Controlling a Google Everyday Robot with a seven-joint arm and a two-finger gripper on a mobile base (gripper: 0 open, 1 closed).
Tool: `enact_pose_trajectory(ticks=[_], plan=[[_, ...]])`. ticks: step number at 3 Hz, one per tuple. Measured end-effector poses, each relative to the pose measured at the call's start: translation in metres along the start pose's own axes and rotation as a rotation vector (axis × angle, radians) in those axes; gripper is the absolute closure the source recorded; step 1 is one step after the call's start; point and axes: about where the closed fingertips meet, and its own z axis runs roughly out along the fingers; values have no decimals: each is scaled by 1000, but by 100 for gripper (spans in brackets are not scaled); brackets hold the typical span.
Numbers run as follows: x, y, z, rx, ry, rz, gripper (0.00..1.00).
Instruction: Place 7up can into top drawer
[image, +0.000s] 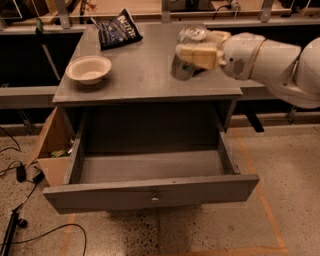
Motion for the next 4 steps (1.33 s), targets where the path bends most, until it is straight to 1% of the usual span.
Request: enact_pose_trajectory(ticks=[1, 2, 3, 4], plan=[[70, 40, 20, -65, 70, 43, 100], [128, 65, 44, -128, 124, 47, 100], [128, 65, 44, -128, 124, 47, 100], [157, 75, 43, -157, 110, 90, 100]])
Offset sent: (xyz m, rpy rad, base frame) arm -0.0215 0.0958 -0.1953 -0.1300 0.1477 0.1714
